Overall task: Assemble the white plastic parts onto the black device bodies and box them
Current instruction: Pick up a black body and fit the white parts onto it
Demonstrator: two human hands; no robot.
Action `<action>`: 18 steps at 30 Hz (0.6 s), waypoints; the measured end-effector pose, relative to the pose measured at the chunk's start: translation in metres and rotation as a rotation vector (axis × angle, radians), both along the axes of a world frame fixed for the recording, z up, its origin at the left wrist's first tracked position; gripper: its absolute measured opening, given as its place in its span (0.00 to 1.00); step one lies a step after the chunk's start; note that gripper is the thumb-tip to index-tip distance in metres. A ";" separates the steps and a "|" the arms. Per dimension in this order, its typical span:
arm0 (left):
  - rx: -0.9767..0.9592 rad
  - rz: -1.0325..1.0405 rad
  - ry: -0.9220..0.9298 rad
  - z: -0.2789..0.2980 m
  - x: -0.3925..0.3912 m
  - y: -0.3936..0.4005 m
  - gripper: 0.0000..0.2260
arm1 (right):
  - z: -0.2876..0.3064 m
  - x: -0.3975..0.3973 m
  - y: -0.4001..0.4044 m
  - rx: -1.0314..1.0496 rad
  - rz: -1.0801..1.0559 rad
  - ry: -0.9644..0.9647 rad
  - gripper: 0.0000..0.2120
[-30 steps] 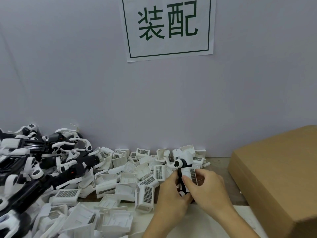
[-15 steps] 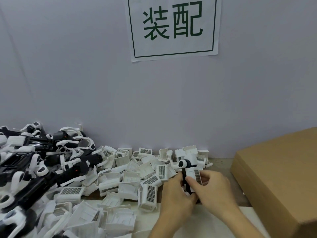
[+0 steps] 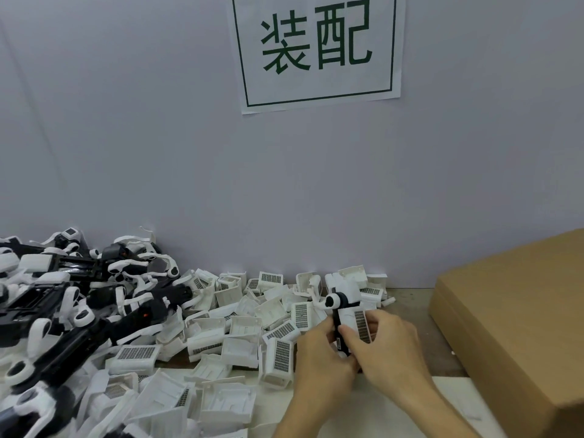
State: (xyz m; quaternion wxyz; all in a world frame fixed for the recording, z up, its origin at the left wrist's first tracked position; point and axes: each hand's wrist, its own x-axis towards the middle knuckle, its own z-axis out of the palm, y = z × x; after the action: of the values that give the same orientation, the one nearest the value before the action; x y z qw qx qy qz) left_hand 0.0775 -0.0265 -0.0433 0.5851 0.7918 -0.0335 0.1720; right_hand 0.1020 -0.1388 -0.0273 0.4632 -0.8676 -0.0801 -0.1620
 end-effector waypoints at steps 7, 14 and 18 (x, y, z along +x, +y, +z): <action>-0.117 -0.139 0.090 0.002 -0.002 0.010 0.18 | 0.003 0.002 -0.020 0.310 0.260 0.097 0.03; -0.495 -0.296 0.256 0.015 0.000 0.016 0.19 | 0.014 0.000 -0.026 0.369 0.496 0.138 0.06; -0.551 -0.355 0.305 0.009 0.000 0.017 0.18 | 0.015 -0.003 -0.028 0.295 0.605 0.198 0.10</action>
State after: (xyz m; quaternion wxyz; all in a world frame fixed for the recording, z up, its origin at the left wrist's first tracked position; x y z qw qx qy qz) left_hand 0.0774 -0.0090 -0.0345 0.7955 0.6029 -0.0349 -0.0498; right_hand 0.0990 -0.1671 -0.0120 0.6161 -0.7398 -0.2640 0.0577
